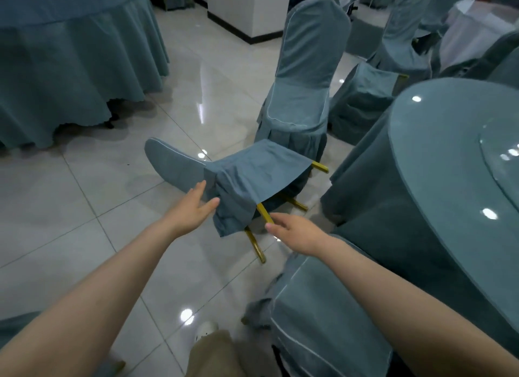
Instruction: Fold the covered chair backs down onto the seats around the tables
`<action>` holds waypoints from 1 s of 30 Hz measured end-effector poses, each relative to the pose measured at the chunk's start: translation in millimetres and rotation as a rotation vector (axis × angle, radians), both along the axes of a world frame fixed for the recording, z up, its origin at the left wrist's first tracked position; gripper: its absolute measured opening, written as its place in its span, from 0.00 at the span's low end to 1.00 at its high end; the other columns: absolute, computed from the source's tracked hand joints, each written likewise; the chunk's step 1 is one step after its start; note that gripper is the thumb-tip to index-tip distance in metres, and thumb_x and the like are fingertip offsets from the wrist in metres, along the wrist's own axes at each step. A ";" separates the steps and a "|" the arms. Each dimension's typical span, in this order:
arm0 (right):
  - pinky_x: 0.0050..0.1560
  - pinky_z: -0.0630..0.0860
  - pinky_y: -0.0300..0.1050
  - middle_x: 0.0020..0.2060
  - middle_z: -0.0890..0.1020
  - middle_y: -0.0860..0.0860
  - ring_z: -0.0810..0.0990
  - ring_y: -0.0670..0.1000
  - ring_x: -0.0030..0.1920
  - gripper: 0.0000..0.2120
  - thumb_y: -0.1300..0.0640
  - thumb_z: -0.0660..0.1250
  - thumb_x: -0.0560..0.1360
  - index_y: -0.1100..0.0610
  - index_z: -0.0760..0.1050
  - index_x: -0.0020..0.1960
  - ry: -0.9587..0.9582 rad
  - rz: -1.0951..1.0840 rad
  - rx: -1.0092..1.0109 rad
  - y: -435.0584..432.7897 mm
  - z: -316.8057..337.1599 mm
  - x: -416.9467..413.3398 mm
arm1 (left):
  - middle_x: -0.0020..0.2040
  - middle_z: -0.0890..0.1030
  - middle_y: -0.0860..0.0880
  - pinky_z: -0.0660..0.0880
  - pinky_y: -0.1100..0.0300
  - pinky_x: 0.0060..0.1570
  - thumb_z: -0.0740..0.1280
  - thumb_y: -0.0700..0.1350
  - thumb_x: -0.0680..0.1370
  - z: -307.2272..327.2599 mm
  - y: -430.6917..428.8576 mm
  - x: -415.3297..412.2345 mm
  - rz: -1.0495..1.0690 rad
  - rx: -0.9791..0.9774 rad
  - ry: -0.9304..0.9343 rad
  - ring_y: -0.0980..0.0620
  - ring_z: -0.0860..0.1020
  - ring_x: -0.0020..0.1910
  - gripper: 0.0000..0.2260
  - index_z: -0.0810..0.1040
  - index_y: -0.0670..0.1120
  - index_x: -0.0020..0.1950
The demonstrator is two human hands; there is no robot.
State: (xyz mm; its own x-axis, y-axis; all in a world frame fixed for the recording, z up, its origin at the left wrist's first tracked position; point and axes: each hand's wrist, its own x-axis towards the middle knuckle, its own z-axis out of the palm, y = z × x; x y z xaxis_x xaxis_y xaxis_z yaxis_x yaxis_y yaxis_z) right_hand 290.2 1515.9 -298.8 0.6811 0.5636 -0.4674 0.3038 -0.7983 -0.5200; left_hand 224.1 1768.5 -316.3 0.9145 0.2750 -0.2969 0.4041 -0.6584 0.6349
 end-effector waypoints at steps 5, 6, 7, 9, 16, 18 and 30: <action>0.69 0.62 0.46 0.73 0.66 0.51 0.66 0.51 0.71 0.31 0.39 0.56 0.78 0.53 0.59 0.76 0.030 -0.070 0.051 94.8 -4.9 45.4 | 0.78 0.53 0.51 0.57 0.55 0.70 0.57 0.60 0.79 -12.5 85.4 27.6 0.013 -0.001 0.050 0.51 0.55 0.75 0.32 0.49 0.49 0.78; 0.70 0.62 0.46 0.73 0.66 0.51 0.65 0.51 0.72 0.31 0.39 0.57 0.78 0.53 0.59 0.75 0.045 -0.072 0.059 116.9 -5.7 56.0 | 0.78 0.53 0.51 0.56 0.56 0.70 0.57 0.60 0.79 -12.5 105.3 33.7 0.023 -0.006 0.049 0.52 0.55 0.75 0.32 0.49 0.49 0.78; 0.70 0.62 0.47 0.73 0.66 0.51 0.65 0.52 0.72 0.31 0.39 0.57 0.78 0.54 0.59 0.75 0.057 -0.070 0.067 133.0 -6.3 63.7 | 0.78 0.53 0.52 0.56 0.57 0.70 0.57 0.59 0.79 -11.9 119.3 37.7 0.025 -0.007 0.046 0.52 0.55 0.75 0.32 0.49 0.49 0.78; 0.70 0.61 0.47 0.73 0.66 0.51 0.65 0.52 0.72 0.30 0.40 0.57 0.79 0.54 0.60 0.75 0.047 -0.053 0.074 166.8 -7.6 82.8 | 0.77 0.54 0.52 0.56 0.58 0.70 0.57 0.59 0.79 -10.9 149.7 47.4 0.035 -0.004 0.043 0.53 0.56 0.75 0.32 0.50 0.49 0.78; 0.57 0.64 0.41 0.66 0.74 0.53 0.73 0.54 0.65 0.25 0.42 0.56 0.79 0.55 0.67 0.70 0.007 -0.051 0.129 246.3 -9.7 139.2 | 0.77 0.55 0.53 0.56 0.63 0.65 0.59 0.57 0.79 -3.7 221.2 74.2 0.051 0.002 0.036 0.54 0.57 0.74 0.31 0.50 0.50 0.77; 0.58 0.63 0.40 0.67 0.74 0.53 0.72 0.54 0.66 0.26 0.42 0.57 0.79 0.55 0.66 0.71 0.008 -0.052 0.143 263.0 -12.5 154.2 | 0.77 0.55 0.53 0.55 0.65 0.64 0.59 0.56 0.79 -2.7 236.5 81.3 0.055 -0.006 0.037 0.54 0.57 0.74 0.31 0.50 0.50 0.77; 0.69 0.64 0.47 0.71 0.69 0.50 0.68 0.51 0.70 0.30 0.41 0.58 0.78 0.56 0.62 0.74 0.080 -0.046 0.119 467.3 -61.8 292.5 | 0.78 0.52 0.53 0.54 0.60 0.70 0.61 0.55 0.79 -11.8 428.7 177.6 0.182 0.026 0.101 0.54 0.55 0.75 0.32 0.50 0.50 0.78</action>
